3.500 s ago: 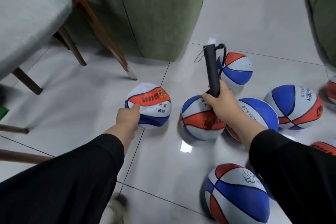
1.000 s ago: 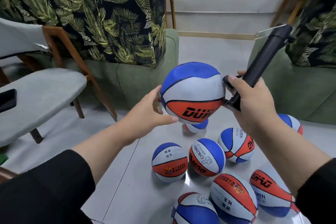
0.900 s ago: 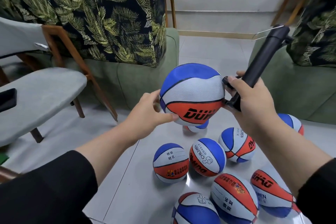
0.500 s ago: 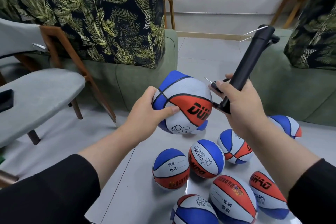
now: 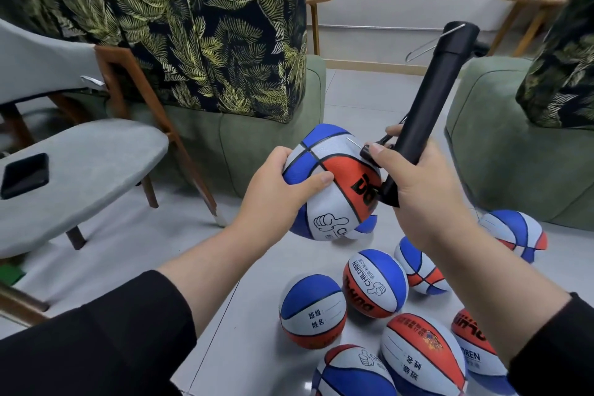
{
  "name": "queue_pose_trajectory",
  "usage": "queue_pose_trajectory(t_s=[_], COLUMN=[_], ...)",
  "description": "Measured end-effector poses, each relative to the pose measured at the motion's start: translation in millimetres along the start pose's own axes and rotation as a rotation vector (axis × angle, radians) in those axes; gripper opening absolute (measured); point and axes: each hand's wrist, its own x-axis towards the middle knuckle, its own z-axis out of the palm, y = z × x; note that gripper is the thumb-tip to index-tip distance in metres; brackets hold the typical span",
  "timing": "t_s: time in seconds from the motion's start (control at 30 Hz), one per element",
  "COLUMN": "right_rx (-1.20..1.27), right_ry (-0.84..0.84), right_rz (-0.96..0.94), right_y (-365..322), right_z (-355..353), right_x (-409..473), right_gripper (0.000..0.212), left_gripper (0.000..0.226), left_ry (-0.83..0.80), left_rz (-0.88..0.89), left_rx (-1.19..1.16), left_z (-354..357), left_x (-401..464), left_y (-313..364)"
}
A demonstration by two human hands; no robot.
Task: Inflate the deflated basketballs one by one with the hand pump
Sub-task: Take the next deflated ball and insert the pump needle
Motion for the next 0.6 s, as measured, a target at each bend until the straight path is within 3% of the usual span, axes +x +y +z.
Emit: queue_pose_trajectory(t_s=[0.23,0.4,0.6], right_rx=[0.017,-0.028,-0.182], right_ry=[-0.008,-0.022,0.013], right_rz=[0.011,0.026,-0.114], right_y=[3.1,4.6,-9.2], right_z=[4.2,2.0,1.0], right_x=[5.5,7.4,2.9], right_gripper=[0.026,0.026,0.025], left_gripper=[0.041,0.027,0.025], left_ry=[-0.189,-0.106,0.025], left_rz=[-0.014,0.094,0.280], left_rx=[0.048,0.189,0.303], left_z=[-21.6,-17.4,-8.0], left_x=[-0.2,0.1,5.6], left_y=[-5.7,-7.7,-5.8])
